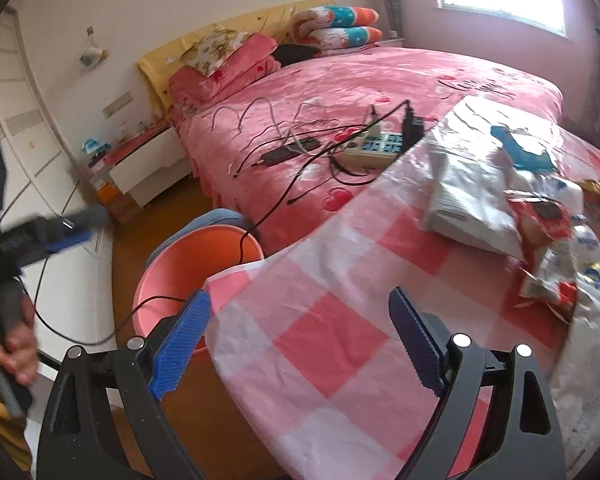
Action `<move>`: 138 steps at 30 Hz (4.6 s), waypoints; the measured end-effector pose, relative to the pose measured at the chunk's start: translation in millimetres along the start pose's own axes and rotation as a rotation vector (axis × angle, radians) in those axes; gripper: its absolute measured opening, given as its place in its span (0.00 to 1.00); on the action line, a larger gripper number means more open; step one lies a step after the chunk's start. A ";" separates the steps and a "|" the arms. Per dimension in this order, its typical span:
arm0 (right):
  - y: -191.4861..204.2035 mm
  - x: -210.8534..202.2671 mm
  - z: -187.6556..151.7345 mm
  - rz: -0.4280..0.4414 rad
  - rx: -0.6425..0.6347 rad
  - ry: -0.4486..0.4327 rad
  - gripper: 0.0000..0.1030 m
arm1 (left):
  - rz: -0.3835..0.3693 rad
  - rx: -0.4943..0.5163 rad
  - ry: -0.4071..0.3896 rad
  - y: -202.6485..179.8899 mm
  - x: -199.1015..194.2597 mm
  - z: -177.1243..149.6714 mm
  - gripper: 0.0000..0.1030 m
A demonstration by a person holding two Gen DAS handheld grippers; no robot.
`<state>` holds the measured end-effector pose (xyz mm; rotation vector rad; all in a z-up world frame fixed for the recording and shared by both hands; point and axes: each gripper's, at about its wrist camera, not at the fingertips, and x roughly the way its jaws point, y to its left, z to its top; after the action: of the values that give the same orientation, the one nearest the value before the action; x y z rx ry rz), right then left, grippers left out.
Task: Collect trash
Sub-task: 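Move both open tools back over the trash on the table, then grasp the white feather-print wet-wipes pack with the left tool while the right tool grasps the white Vinda roll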
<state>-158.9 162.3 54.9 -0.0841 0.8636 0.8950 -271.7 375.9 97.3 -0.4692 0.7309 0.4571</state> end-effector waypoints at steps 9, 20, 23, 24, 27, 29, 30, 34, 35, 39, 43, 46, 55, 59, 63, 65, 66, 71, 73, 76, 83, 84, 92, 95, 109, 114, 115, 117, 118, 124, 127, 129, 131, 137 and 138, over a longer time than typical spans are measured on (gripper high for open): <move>-27.6 -32.4 -20.8 0.010 0.055 -0.068 0.87 | -0.003 0.090 -0.062 -62.7 -81.9 25.0 0.77; -62.6 -59.1 -49.3 0.041 0.116 -0.128 0.87 | 0.025 0.187 -0.112 -140.6 -158.3 29.5 0.77; -72.3 -63.8 -53.4 0.053 0.141 -0.139 0.87 | 0.046 0.217 -0.112 -157.9 -170.6 27.1 0.77; -75.0 -65.6 -54.5 0.057 0.148 -0.145 0.87 | 0.049 0.221 -0.107 -161.9 -173.7 25.9 0.77; -82.0 -73.9 -57.9 0.068 0.158 -0.163 0.87 | 0.053 0.221 -0.088 -172.2 -177.0 18.8 0.77; -84.8 -79.1 -60.1 0.075 0.163 -0.173 0.87 | 0.053 0.216 -0.080 -176.2 -177.0 11.9 0.77; -86.6 -82.4 -61.7 0.081 0.166 -0.180 0.87 | 0.051 0.205 -0.076 -176.5 -175.7 7.7 0.77; -89.5 -88.6 -66.3 0.082 0.162 -0.189 0.87 | 0.032 0.135 -0.027 -171.6 -164.0 -8.3 0.77; -90.1 -89.3 -67.6 0.078 0.160 -0.190 0.87 | 0.029 0.126 -0.017 -171.1 -162.0 -12.0 0.77; -88.5 -87.6 -69.3 0.120 0.156 -0.176 0.87 | 0.017 0.095 0.018 -175.4 -158.6 -30.4 0.77; -78.6 -85.6 -70.9 0.122 0.119 -0.170 0.87 | -0.002 0.076 0.042 -180.3 -156.9 -46.6 0.77; -74.3 -83.2 -74.1 0.126 0.107 -0.162 0.87 | -0.017 0.036 0.072 -179.4 -150.5 -58.4 0.77; -66.3 -76.2 -81.9 0.133 0.078 -0.132 0.87 | -0.016 -0.053 0.157 -167.6 -150.3 -92.7 0.77; -64.9 -79.4 -85.1 0.123 0.062 -0.128 0.87 | -0.021 -0.058 0.184 -156.2 -138.4 -106.6 0.77; -67.7 -83.2 -88.2 0.113 0.059 -0.126 0.87 | 0.002 -0.080 0.156 -129.7 -101.0 -116.0 0.77; -69.8 -84.3 -89.2 0.106 0.060 -0.128 0.87 | 0.009 -0.077 0.143 -114.5 -75.3 -120.5 0.77; -71.2 -84.1 -89.5 0.103 0.063 -0.127 0.87 | 0.014 -0.085 0.146 -105.6 -60.7 -121.9 0.77; -80.3 -80.5 -90.7 0.091 0.082 -0.113 0.87 | 0.062 -0.084 0.143 -79.8 -14.6 -121.4 0.77; -82.9 -81.4 -89.4 0.091 0.096 -0.111 0.87 | 0.063 -0.043 0.113 -83.7 -12.4 -116.1 0.77; -84.2 -83.6 -86.4 0.086 0.106 -0.110 0.87 | 0.054 0.035 0.069 -96.8 -8.7 -104.0 0.77; -91.2 -97.6 -79.6 0.061 0.128 -0.127 0.87 | -0.068 0.171 0.046 -145.4 15.2 -84.1 0.77; -93.6 -100.7 -78.9 0.050 0.132 -0.131 0.87 | -0.090 0.182 0.051 -152.5 19.9 -82.5 0.77; -130.9 -123.8 -78.2 -0.062 0.222 -0.153 0.87 | -0.189 0.252 0.084 -206.8 65.9 -67.7 0.77; -153.1 -136.5 -81.5 -0.095 0.289 -0.174 0.87 | -0.173 0.313 0.091 -225.6 88.5 -60.9 0.77; -238.8 -163.2 -94.4 -0.143 0.544 -0.206 0.79 | -0.239 0.347 0.167 -263.2 134.5 -48.4 0.77; -236.8 -166.0 -94.0 -0.157 0.526 -0.230 0.66 | -0.311 0.340 0.186 -261.3 114.8 -60.5 0.77; -235.4 -167.3 -93.3 -0.166 0.515 -0.236 0.66 | -0.332 0.343 0.198 -261.7 111.6 -63.5 0.77; -233.5 -170.4 -91.2 -0.186 0.492 -0.249 0.65 | -0.364 0.369 0.214 -267.6 102.8 -72.9 0.77; -231.6 -172.1 -89.2 -0.198 0.479 -0.257 0.65 | -0.384 0.379 0.224 -271.0 99.9 -76.6 0.77; -226.6 -178.7 -83.8 -0.229 0.428 -0.281 0.65 | -0.487 0.478 0.306 -306.9 90.9 -109.8 0.77; -227.9 -176.9 -81.9 -0.212 0.413 -0.277 0.65 | -0.480 0.538 0.322 -323.3 92.9 -123.0 0.77; -230.5 -171.9 -80.8 -0.198 0.416 -0.260 0.63 | -0.451 0.558 0.324 -328.8 96.8 -128.0 0.77; -234.3 -166.8 -78.9 -0.176 0.420 -0.247 0.60 | -0.441 0.567 0.333 -332.5 100.6 -131.4 0.77; -233.0 -157.1 -72.9 -0.146 0.373 -0.210 0.59 | -0.406 0.607 0.341 -344.5 108.4 -135.5 0.84; -231.4 -154.9 -71.6 -0.146 0.363 -0.202 0.59 | -0.402 0.611 0.342 -346.1 109.7 -135.7 0.85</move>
<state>-88.5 -116.5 50.1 0.2519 0.8069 0.5885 -81.5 48.6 14.3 -0.1054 1.0286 -0.2359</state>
